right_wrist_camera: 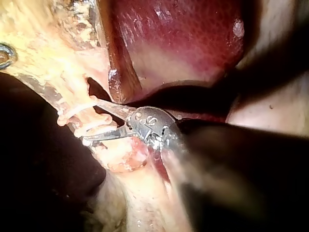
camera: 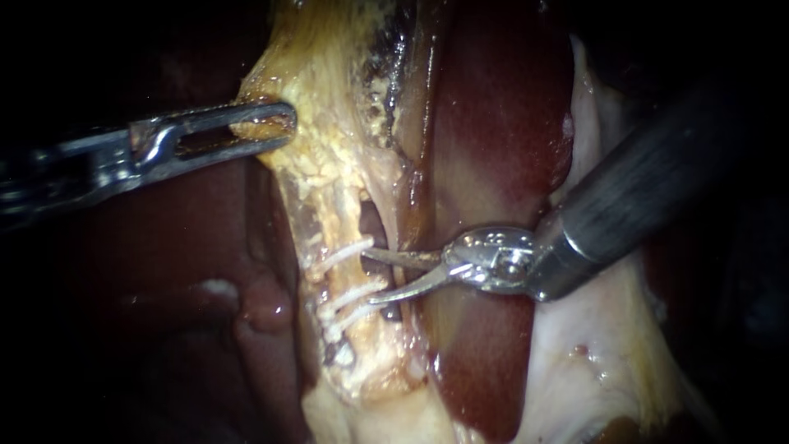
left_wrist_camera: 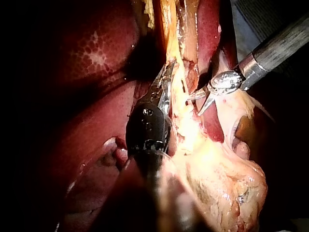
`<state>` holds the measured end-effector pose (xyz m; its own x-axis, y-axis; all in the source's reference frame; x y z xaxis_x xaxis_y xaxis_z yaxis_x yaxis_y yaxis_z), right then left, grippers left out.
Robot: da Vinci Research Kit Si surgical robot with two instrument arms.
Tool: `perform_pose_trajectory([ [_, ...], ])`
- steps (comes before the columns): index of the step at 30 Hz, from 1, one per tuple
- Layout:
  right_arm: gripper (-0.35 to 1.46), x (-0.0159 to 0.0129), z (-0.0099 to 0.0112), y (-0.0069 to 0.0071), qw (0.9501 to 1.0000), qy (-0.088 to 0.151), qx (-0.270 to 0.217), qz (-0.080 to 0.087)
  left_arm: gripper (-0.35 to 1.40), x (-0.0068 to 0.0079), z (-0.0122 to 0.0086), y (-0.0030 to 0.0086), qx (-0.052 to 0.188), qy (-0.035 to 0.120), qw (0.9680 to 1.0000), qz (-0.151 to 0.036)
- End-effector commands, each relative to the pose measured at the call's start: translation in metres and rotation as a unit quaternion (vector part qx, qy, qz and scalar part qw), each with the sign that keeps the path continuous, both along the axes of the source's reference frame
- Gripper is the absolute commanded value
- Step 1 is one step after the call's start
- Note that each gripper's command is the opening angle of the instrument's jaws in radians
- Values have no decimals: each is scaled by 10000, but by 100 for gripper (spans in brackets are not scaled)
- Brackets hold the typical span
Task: Go to the cutting position left tube
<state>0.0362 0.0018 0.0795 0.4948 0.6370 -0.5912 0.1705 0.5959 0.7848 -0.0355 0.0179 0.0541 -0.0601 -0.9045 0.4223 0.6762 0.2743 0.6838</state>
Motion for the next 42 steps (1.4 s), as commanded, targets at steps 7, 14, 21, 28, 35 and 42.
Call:
perform_pose_trajectory([
  [7, 144, 16, 0, 2, 9997, 171, 127, -148, -35, -1, -1, 0, 3, -6, 10000, 4],
  [14, 142, 21, -1, 4, 9977, 531, 268, -315, -35, -1, -1, 0, 3, -6, 10000, 3],
  [21, 140, 33, -2, 5, 9944, 828, 409, -520, -35, -3, 0, 0, 3, -3, 10000, -3],
  [28, 137, 36, -8, 0, 9905, 1033, 590, -694, -35, -5, 0, 1, 6, -13, 10000, 6],
  [35, 135, 41, -10, -2, 9879, 1154, 673, -785, -35, -7, 1, 1, 5, -10, 10000, 0],
  [42, 134, 50, -10, -1, 9870, 1213, 703, -780, -35, -9, 1, 1, 6, -8, 10000, -3],
])
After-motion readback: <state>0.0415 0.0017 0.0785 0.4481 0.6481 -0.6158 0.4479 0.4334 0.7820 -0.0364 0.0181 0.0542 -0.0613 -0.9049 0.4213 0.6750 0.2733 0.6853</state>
